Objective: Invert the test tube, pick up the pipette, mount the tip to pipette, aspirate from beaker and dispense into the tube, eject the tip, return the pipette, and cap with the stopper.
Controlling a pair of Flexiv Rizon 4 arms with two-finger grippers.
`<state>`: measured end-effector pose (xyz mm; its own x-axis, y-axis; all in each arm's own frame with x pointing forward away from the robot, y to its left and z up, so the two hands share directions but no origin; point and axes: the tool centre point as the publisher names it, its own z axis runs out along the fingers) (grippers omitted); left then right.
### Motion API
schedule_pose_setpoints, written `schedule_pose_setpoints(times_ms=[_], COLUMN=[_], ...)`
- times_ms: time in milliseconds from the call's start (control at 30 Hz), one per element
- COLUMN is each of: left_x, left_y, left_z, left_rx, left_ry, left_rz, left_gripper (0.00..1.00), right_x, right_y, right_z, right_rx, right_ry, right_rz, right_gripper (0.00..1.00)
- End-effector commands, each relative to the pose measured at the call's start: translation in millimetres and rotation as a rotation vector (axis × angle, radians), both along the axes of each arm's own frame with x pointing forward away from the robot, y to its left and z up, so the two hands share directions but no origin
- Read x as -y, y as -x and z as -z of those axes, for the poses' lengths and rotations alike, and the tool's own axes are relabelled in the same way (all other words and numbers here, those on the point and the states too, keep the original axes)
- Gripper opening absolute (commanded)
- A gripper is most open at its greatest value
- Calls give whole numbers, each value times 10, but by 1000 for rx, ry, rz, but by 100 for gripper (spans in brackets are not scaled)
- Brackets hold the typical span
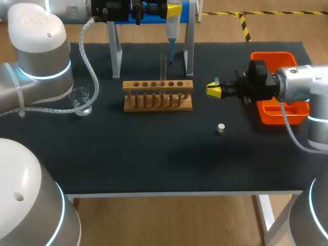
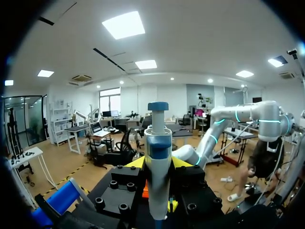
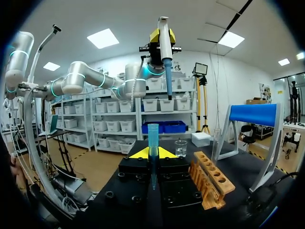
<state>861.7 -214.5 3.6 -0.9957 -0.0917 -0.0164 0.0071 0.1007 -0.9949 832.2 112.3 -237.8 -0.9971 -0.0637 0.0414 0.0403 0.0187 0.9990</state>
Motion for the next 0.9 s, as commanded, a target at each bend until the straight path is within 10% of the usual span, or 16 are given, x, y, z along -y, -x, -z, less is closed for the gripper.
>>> schedule_pose_setpoints(times_ms=[33, 900], left_x=[-6, -6], left_y=[0, 0], left_z=[-5, -5], left_rx=[-1, -1], left_ry=[-1, -1], left_rz=[1, 1], left_gripper=[0, 0], right_x=[-211, -891], right_y=[-94, -266], right_z=[14, -25], right_rx=[4, 57], right_ry=[-1, -53], right_rz=[-7, -8], right_gripper=[0, 0])
